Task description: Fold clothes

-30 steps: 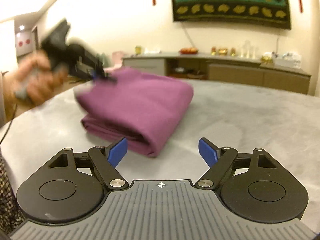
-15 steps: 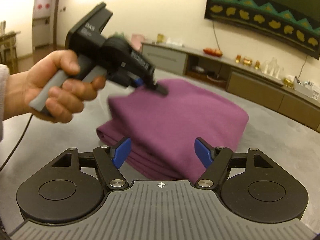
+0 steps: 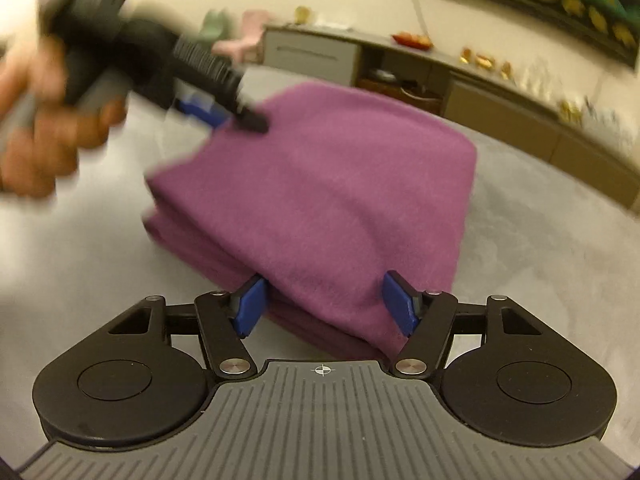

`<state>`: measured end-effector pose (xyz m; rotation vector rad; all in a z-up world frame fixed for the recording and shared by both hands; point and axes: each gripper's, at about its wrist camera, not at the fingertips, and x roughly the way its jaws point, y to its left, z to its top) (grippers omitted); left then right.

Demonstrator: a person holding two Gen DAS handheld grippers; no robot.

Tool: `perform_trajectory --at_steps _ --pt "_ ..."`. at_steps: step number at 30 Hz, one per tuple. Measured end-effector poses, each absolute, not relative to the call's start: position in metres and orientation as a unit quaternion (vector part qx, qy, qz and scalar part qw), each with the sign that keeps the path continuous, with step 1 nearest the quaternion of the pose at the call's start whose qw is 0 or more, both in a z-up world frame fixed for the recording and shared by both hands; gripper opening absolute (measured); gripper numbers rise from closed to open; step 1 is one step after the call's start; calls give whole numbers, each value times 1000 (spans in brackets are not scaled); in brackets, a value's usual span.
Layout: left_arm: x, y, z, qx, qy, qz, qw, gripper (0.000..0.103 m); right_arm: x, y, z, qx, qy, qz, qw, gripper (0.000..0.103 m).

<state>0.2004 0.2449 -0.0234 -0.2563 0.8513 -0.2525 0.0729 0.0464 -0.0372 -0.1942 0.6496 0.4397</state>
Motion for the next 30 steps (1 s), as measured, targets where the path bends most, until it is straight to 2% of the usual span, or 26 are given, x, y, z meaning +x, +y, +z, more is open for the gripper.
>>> perform_trajectory --at_steps 3,5,7,9,10,14,18,21,23,25,26,30 --pt "197 243 -26 -136 424 -115 888 50 79 43 -41 -129 330 217 910 61" --pt "198 235 -35 -165 445 -129 871 44 92 37 -50 -181 344 209 898 60" --pt "195 222 -38 -193 470 -171 844 42 120 9 -49 -205 351 146 902 70" --pt "188 211 -27 -197 469 -209 836 31 145 -20 -43 -212 363 78 904 61" --pt "185 209 -18 -195 459 -216 840 31 152 -33 -37 -208 369 51 904 58" --pt "184 224 3 -182 420 -184 870 31 127 -63 -2 -119 332 55 934 60" --pt "180 219 9 -190 402 -221 868 31 95 -32 13 -62 274 115 953 60" --pt "183 198 2 -155 402 -224 874 32 97 10 13 -55 264 177 947 59" --pt "189 188 -7 -125 410 -191 883 30 110 39 -1 -69 278 196 938 57" --pt "203 194 -25 -141 431 -161 877 17 137 61 -30 -86 346 201 912 59" --pt "208 200 -31 -165 433 -158 872 17 144 66 -39 -93 352 204 909 62" --pt "214 211 -31 -203 441 -158 860 17 164 63 -19 -92 402 227 882 61"
